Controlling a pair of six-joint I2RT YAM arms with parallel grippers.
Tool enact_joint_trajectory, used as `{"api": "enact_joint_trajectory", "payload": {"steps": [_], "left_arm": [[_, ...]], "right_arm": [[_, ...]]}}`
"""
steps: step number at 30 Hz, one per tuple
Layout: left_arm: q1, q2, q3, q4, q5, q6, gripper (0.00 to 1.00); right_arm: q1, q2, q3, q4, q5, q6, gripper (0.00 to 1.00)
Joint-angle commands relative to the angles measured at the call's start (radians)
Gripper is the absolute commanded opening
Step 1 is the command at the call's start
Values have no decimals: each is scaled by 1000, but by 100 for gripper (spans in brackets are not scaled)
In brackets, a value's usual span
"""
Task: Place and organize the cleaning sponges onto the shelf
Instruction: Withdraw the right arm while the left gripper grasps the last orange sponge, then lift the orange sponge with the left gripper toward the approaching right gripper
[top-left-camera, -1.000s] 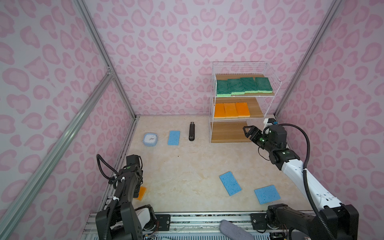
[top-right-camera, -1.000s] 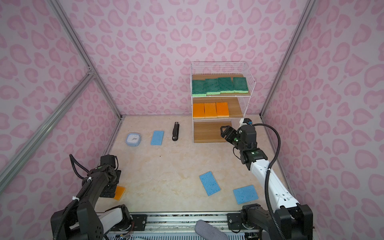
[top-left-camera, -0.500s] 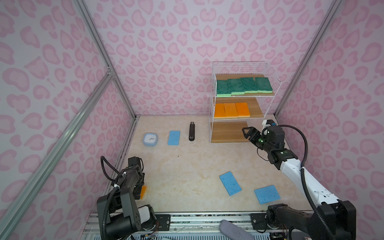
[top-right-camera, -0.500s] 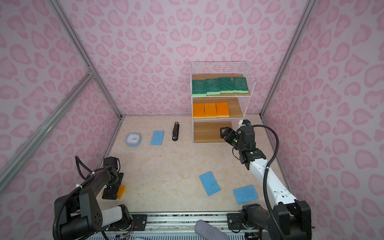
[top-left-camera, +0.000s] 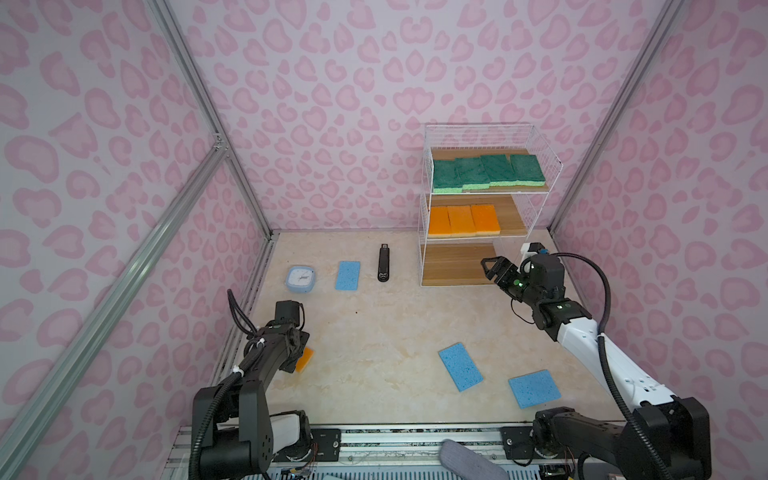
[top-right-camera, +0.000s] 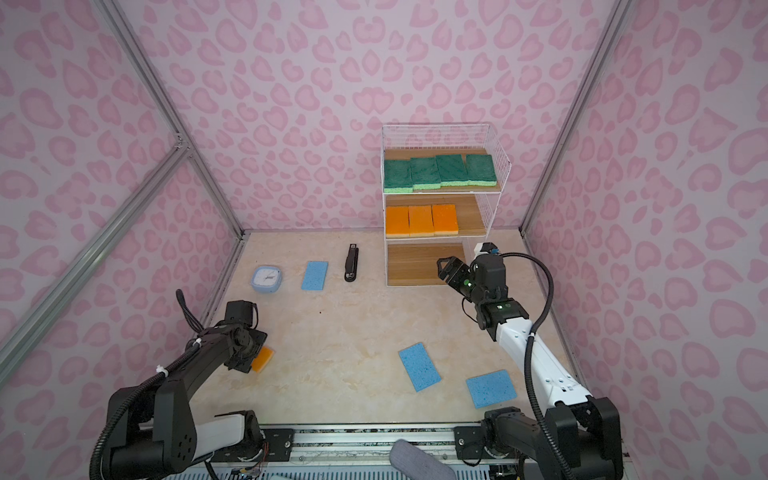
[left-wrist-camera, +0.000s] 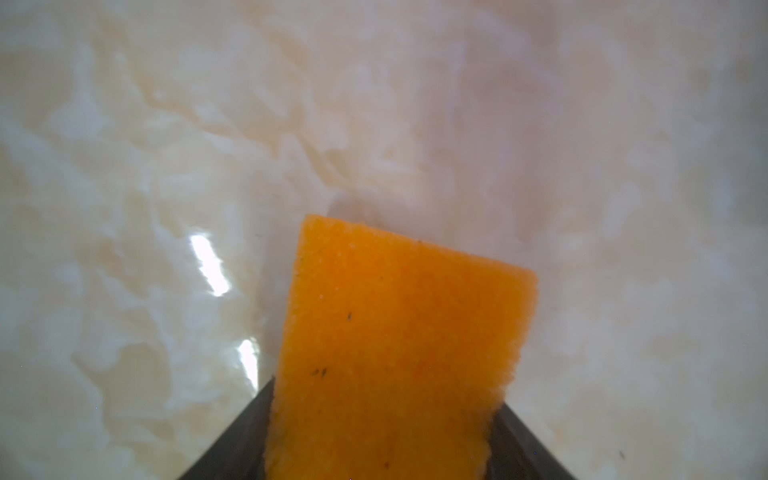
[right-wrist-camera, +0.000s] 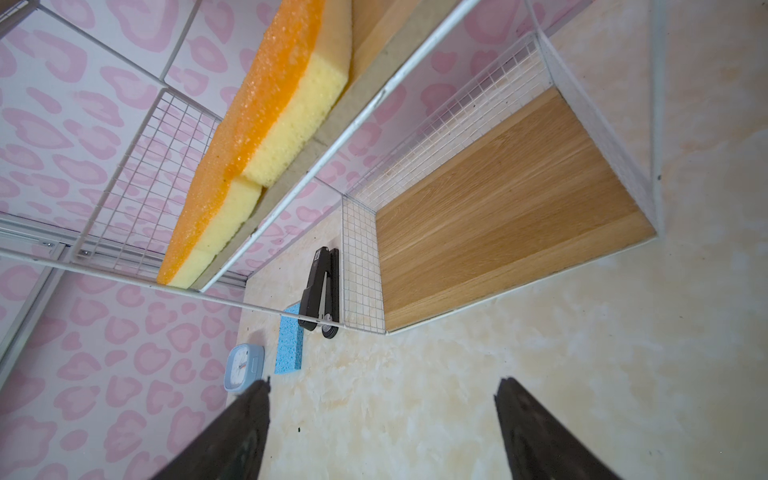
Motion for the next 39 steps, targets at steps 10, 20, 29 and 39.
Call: {"api": "enact_joint_trajectory", "payload": {"steps": [10, 20, 29, 39], "left_arm": [[-614, 308, 352, 83, -14, 225, 70], [-723, 513, 512, 117, 107, 126, 69], [-719, 495, 647, 37, 152, 136, 69], [-699, 450, 657, 10, 163, 144, 69]], "right_arm": [[-39, -48, -71, 11, -34, 6, 86], [29, -96, -272, 145, -213, -4, 77], [328, 19, -415, 559, -242, 21, 58], [462, 239, -342, 779, -245, 61, 53]]}}
